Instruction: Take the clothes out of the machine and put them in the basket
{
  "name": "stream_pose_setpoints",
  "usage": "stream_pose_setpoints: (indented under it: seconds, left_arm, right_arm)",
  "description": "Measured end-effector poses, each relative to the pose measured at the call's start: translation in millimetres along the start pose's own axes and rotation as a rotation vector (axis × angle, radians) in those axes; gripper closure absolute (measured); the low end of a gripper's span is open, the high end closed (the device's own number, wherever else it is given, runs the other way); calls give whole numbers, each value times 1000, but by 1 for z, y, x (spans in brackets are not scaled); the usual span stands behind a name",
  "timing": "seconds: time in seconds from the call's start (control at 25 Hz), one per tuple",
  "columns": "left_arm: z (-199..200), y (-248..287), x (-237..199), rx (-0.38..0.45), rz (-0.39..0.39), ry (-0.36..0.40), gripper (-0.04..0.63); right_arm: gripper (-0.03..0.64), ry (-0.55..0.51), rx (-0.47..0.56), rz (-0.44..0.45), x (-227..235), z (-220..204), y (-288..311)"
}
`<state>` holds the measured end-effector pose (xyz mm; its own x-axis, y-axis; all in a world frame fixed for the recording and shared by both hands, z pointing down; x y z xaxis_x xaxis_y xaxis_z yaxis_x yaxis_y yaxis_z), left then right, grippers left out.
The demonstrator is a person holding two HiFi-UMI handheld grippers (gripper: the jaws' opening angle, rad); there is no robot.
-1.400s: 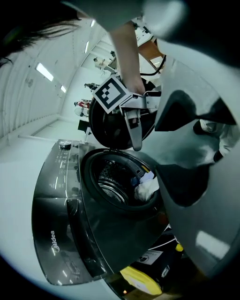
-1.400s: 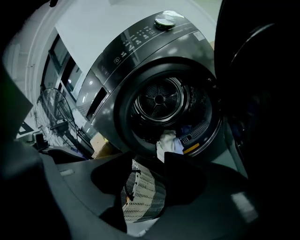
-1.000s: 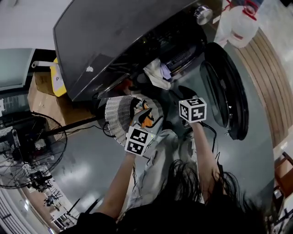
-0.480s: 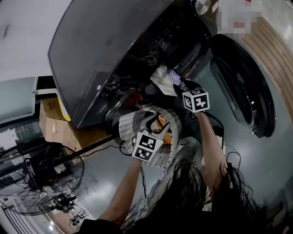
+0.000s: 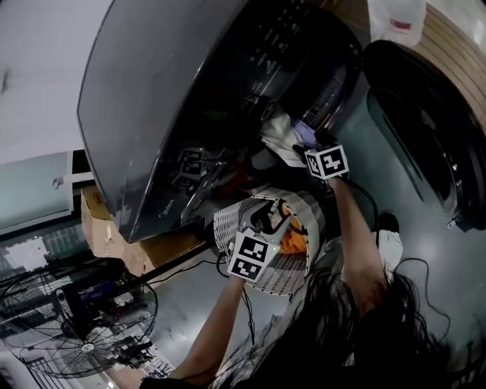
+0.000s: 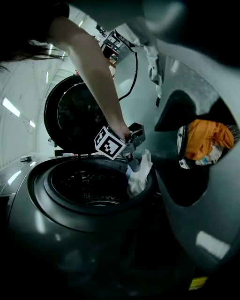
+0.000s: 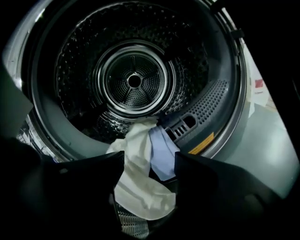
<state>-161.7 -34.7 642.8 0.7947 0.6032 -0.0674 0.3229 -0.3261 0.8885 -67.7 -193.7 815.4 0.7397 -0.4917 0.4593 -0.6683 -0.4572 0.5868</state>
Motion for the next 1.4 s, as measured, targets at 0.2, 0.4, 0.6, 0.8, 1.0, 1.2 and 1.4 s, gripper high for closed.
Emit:
stream_pose_setpoints:
  seconds: [0.2, 0.4, 0.6, 0.8, 1.0, 1.2, 1.4]
  left_arm:
    - [-4, 7, -1, -2, -11, -14, 365]
    - [-3, 8, 4, 3, -25, -33, 365]
    - [-5, -1, 3, -30, -24, -17, 365]
    - [5, -15, 9, -16, -30, -35, 365]
    - [15, -25, 9, 9, -20, -46, 365]
    - [21, -43, 14, 18, -18, -73, 365]
    - [28, -55, 18, 26, -19, -63, 365]
  right_arm:
    - [308, 5, -41, -18, 2, -12, 17]
    - [537, -20, -33, 7, -9, -8, 10]
    - [551, 79, 71, 92, -31, 7, -19]
    - [554, 144, 120, 121, -46, 15, -68]
    - [557, 212, 166, 172, -65, 32, -110]
    - [557, 298, 213, 222, -96, 45, -157]
    - [557, 392, 269, 252, -113, 58, -202]
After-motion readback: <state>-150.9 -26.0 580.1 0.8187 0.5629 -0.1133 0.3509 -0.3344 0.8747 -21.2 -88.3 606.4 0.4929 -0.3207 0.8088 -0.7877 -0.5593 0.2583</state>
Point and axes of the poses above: the fingertips, and each gripper's own axes: y forward along the fingers, x to its right, z out of its top, the point moved 5 cm from there along -y, backward along the fingers, and after that the axes turned 11 degrees about -y, right-handed, at the moved point
